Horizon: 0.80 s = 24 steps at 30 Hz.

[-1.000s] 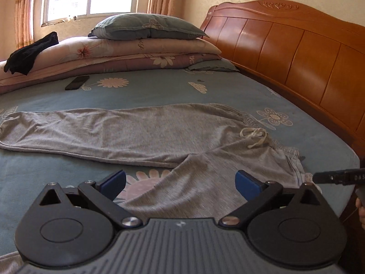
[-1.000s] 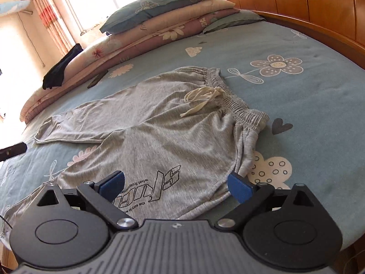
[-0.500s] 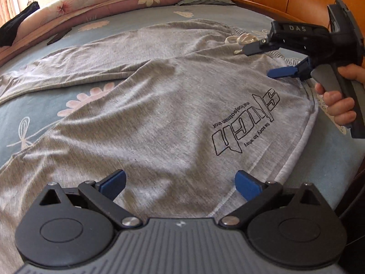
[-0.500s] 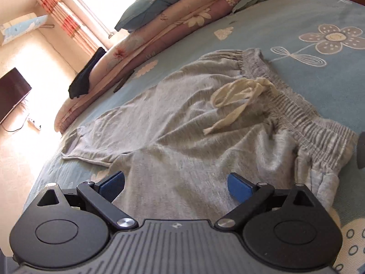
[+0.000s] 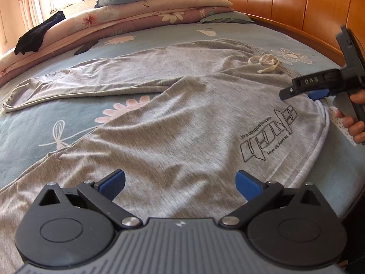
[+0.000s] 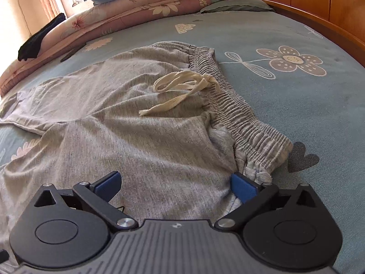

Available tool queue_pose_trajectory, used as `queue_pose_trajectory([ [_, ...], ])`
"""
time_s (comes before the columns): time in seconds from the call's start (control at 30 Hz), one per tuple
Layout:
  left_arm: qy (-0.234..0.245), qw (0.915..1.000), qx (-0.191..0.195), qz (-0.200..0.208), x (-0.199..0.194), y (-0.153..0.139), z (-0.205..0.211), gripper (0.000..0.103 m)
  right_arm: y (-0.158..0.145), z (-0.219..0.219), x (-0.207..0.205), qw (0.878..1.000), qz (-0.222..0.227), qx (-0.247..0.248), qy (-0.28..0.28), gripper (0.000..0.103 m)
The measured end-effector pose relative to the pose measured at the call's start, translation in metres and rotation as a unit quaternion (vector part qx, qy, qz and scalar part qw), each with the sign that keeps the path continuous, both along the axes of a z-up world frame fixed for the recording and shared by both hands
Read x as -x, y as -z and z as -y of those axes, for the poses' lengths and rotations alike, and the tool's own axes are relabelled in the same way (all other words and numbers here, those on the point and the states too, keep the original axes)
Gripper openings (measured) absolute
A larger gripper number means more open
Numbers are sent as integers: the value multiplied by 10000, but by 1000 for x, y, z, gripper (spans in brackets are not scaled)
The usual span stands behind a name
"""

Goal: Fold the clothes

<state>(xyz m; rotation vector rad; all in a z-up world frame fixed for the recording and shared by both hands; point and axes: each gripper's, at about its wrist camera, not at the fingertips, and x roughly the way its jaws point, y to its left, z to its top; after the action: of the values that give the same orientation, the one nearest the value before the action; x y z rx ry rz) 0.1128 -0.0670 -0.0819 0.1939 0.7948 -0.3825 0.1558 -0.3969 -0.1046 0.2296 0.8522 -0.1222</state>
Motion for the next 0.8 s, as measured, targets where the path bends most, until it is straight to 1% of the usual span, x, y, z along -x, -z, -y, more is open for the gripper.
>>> queue_pose_trajectory([
  [0.07, -373, 9984, 172, -388, -14, 10, -13, 102, 3, -10, -2, 9994, -88, 335, -41, 103],
  [0.1, -509, 9971, 233, -514, -16, 14, -21, 102, 5, -14, -2, 9988, -112, 478, -70, 103],
  [0.17, -626, 9960, 331, -536, -9, 19, -38, 102, 7, -17, 0, 9980, -96, 612, -82, 103],
  [0.23, -694, 9959, 241, -522, 5, 21, -52, 102, 6, -16, 1, 9983, -67, 571, -73, 103],
  [0.33, -836, 9945, 108, -620, 20, 22, -75, 102, 7, -16, 2, 9981, -47, 604, -88, 103],
  [0.37, -917, 9934, 126, -674, 22, 20, -83, 102, 7, -17, 2, 9979, -50, 638, -88, 103],
  [0.43, -1145, 9898, 342, -773, 19, 11, -98, 102, 6, -18, 1, 9977, -59, 667, -76, 103],
  [0.53, -1308, 9867, 865, -435, 0, -12, -109, 102, 6, -19, 2, 9977, -28, 673, -48, 103],
  [0.57, -1355, 9847, 1033, -363, -9, -18, -110, 102, 7, -20, 2, 9977, -22, 678, -35, 103],
  [0.6, -1387, 9819, 1231, -390, -19, -19, -112, 102, 7, -20, 2, 9977, -25, 679, -16, 103],
  [0.7, -1487, 9697, 1830, -639, -53, -9, -118, 102, 6, -21, -1, 9977, -62, 669, 59, 103],
  [0.73, -1640, 9651, 1887, -785, -63, -1, -122, 102, 6, -21, -1, 9977, -68, 671, 69, 103],
  [0.8, -1975, 9604, 1761, -876, -74, 11, -138, 102, 6, -21, 0, 9977, -62, 674, 66, 103],
])
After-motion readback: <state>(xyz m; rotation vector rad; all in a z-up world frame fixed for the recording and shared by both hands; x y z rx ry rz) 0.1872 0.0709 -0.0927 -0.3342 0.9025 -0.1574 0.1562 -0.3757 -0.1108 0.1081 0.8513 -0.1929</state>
